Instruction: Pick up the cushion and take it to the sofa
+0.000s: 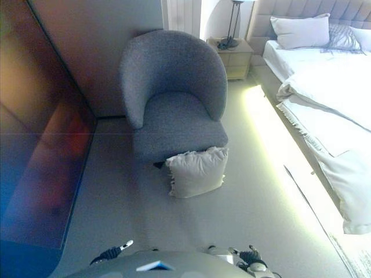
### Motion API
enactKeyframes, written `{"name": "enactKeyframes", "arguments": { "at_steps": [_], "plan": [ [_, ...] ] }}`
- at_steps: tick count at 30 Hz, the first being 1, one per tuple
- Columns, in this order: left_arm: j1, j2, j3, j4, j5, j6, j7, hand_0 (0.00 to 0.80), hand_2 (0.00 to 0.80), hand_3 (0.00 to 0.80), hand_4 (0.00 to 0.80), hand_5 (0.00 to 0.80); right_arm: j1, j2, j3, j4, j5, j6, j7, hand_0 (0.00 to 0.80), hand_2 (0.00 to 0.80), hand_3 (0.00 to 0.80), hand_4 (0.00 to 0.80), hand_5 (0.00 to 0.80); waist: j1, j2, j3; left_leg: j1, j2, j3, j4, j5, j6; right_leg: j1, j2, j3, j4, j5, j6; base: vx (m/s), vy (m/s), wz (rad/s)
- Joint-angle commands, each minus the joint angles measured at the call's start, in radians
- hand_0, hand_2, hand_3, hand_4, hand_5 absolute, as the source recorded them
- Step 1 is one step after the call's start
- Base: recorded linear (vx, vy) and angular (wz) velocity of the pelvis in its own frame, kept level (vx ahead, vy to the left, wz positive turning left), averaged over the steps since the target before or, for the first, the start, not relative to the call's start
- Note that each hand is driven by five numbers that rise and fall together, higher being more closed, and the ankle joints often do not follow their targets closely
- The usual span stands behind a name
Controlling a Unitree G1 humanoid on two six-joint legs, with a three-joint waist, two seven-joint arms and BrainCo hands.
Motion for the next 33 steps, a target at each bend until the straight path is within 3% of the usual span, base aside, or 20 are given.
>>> {"name": "enactKeyframes", "arguments": {
  "at_steps": [1, 19, 30, 32, 33],
  "plan": [
    [-0.079, -0.022, -0.006, 0.031, 0.005, 0.0, -0.014, 0.0, 0.0, 0.0, 0.0, 0.0, -0.071, 0.029, 0.013, 0.007, -0.007, 0.001, -0.008, 0.0, 0.0, 0.0, 0.0, 0.0, 0.016, -0.017, 0.07, 0.01, -0.077, 0.08, 0.007, -0.102, 0.084, -0.015, 0.01, 0.025, 0.007, -0.038, 0.023, 0.0, 0.0, 0.0],
    [-0.095, -0.024, -0.011, 0.048, 0.042, 0.009, -0.016, 0.0, 0.0, 0.0, 0.0, 0.0, -0.066, 0.036, 0.022, 0.011, -0.006, -0.011, -0.016, 0.0, 0.0, 0.0, 0.0, 0.0, 0.01, -0.021, 0.066, 0.0, -0.078, 0.078, 0.007, -0.103, 0.081, -0.022, 0.009, 0.025, 0.007, -0.036, 0.029, -0.006, 0.004, 0.0],
    [-0.096, -0.022, 0.001, 0.046, 0.034, 0.007, 0.003, 0.0, 0.0, 0.0, 0.0, 0.0, -0.064, 0.04, 0.029, 0.0, 0.003, -0.005, -0.032, 0.0, 0.0, 0.0, 0.0, 0.0, 0.003, -0.026, 0.069, 0.027, -0.075, 0.077, 0.013, -0.109, 0.091, -0.013, 0.042, 0.036, 0.03, -0.067, 0.003, 0.004, -0.094, 0.0],
    [-0.101, -0.029, 0.009, 0.047, 0.032, -0.013, -0.002, 0.0, 0.0, 0.0, 0.0, 0.0, -0.077, 0.037, 0.027, -0.002, -0.008, 0.002, -0.032, 0.0, 0.0, 0.0, 0.0, 0.0, 0.009, -0.041, 0.076, -0.015, -0.087, 0.079, 0.167, -0.151, 0.089, -0.022, 0.029, 0.022, 0.056, -0.073, -0.015, -0.012, -0.132, -0.04],
    [-0.101, -0.029, 0.009, 0.047, 0.032, -0.014, -0.002, 0.0, 0.0, 0.0, 0.0, 0.0, -0.077, 0.037, 0.027, -0.002, -0.008, 0.002, -0.032, 0.0, 0.0, 0.0, 0.0, 0.0, 0.008, -0.041, 0.074, -0.02, -0.086, 0.079, 0.174, -0.154, 0.089, -0.025, 0.029, 0.021, 0.057, -0.073, -0.015, -0.036, -0.069, -0.03]
  ]
}}
